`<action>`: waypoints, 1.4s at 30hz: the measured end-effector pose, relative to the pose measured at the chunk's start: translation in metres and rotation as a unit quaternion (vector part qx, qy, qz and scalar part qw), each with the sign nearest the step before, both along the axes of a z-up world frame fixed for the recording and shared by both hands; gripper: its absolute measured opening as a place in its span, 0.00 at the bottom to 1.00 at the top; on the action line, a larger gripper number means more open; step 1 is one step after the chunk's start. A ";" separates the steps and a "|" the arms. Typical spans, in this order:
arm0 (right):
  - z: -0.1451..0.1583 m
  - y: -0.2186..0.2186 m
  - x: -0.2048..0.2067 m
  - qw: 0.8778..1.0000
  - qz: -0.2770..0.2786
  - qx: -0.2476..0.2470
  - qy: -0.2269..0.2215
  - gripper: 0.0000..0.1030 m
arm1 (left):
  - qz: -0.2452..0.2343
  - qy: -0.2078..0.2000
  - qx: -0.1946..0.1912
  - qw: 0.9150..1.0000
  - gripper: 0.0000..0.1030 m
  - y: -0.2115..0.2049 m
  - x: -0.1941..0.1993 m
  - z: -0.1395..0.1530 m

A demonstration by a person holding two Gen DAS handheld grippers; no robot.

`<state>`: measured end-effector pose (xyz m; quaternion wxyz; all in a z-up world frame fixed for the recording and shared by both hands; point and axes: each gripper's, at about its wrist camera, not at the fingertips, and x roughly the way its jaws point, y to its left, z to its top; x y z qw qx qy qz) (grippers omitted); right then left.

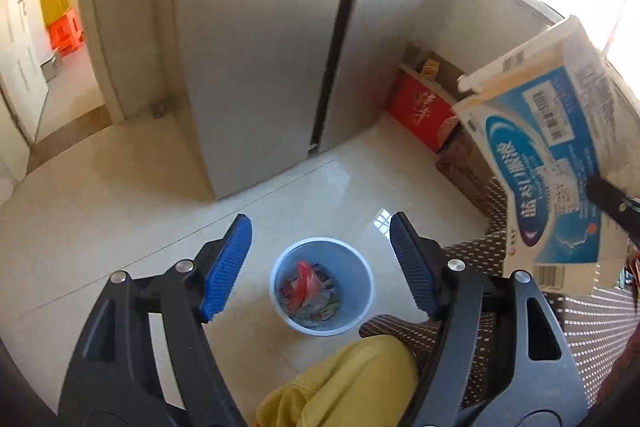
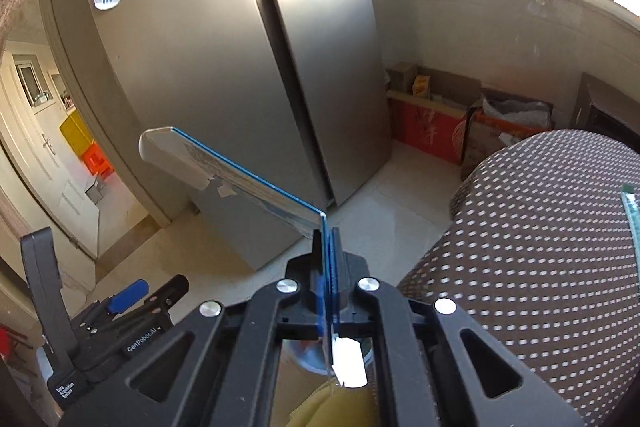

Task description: Collect trash

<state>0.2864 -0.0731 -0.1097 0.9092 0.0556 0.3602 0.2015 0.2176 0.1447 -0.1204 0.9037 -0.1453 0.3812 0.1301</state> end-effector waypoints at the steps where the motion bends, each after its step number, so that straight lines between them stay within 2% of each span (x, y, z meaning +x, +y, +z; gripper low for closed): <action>1: -0.005 0.006 0.004 1.000 0.003 -0.003 0.008 0.03 | 0.004 0.002 -0.001 1.000 0.68 0.004 -0.003 -0.002; 6: -0.028 0.035 0.018 0.999 0.015 -0.018 0.037 0.04 | 0.024 0.016 0.001 1.000 0.68 0.022 -0.007 -0.010; 8: -0.037 0.047 0.025 0.998 0.022 -0.023 0.046 0.10 | 0.032 0.019 0.003 0.999 0.68 0.029 -0.012 -0.013; 9: -0.041 0.053 0.029 0.998 0.028 -0.029 0.050 0.34 | 0.035 0.020 0.003 0.999 0.68 0.032 -0.013 -0.013; 10: -0.044 0.059 0.031 0.998 0.029 -0.031 0.052 0.70 | 0.038 0.023 0.003 0.999 0.68 0.035 -0.015 -0.015; 11: -0.045 0.062 0.031 0.998 0.025 -0.030 0.049 0.75 | 0.040 0.025 0.002 0.999 0.68 0.038 -0.017 -0.016; 19: -0.039 0.070 0.012 0.998 0.042 -0.032 0.038 0.75 | 0.059 0.035 -0.005 0.998 0.69 0.051 -0.026 -0.021; 27: -0.029 0.054 -0.002 0.998 0.041 -0.028 0.030 0.75 | 0.047 0.018 0.010 0.999 0.69 0.031 -0.031 -0.007; 34: -0.012 0.017 -0.013 1.000 0.018 -0.024 0.007 0.75 | 0.013 -0.016 0.021 1.000 0.69 0.002 -0.032 0.022; 42: -0.002 -0.060 -0.018 0.999 -0.046 -0.010 -0.006 0.75 | -0.055 -0.037 0.041 0.997 0.70 -0.060 -0.020 0.048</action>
